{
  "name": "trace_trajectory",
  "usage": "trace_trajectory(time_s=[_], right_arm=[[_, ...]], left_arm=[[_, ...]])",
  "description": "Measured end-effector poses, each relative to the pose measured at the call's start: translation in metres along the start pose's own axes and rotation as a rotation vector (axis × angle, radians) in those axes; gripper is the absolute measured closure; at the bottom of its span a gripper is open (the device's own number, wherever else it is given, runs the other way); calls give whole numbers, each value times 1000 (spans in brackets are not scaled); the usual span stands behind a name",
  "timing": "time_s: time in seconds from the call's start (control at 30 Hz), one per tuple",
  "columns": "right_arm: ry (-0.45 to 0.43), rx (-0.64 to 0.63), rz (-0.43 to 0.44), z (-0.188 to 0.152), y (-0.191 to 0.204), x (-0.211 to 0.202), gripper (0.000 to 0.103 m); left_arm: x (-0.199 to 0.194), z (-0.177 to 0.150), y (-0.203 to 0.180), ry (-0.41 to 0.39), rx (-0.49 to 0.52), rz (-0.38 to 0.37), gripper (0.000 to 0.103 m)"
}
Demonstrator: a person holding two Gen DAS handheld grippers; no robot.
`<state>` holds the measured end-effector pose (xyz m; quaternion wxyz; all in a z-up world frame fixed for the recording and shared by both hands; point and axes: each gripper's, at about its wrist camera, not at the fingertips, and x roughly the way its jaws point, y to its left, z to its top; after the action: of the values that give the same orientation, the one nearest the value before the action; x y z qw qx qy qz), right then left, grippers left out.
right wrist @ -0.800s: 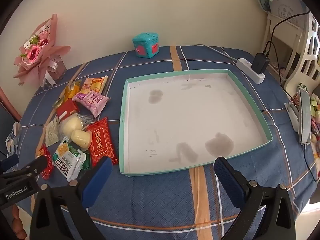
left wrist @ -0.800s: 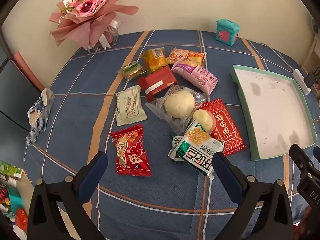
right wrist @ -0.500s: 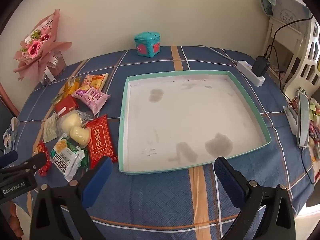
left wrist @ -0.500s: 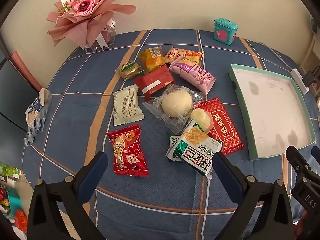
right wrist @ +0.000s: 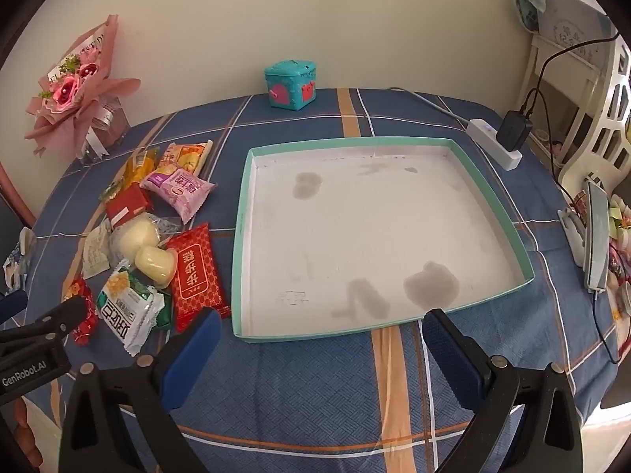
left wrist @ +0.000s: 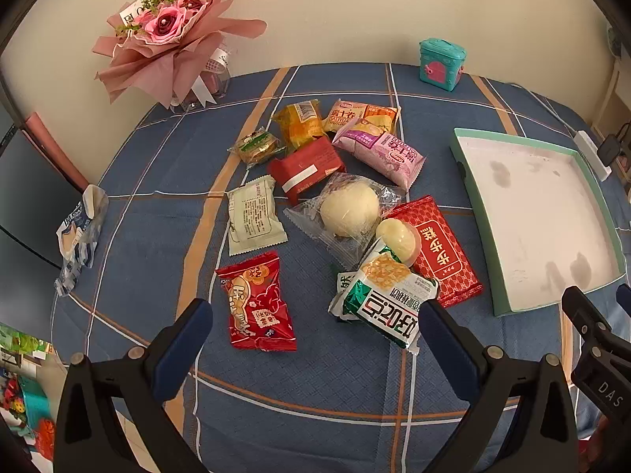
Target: Organize snacks
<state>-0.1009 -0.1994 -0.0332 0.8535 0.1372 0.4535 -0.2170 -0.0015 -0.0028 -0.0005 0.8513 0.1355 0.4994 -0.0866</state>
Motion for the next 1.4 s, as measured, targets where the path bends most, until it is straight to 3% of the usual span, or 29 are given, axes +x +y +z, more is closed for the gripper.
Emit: trace_trajectory(time_s=[1.4], right_arm=[[19,-3,-26,-1,0,3,0]], left_arm=[[2,0,2,13,-2,7,0]])
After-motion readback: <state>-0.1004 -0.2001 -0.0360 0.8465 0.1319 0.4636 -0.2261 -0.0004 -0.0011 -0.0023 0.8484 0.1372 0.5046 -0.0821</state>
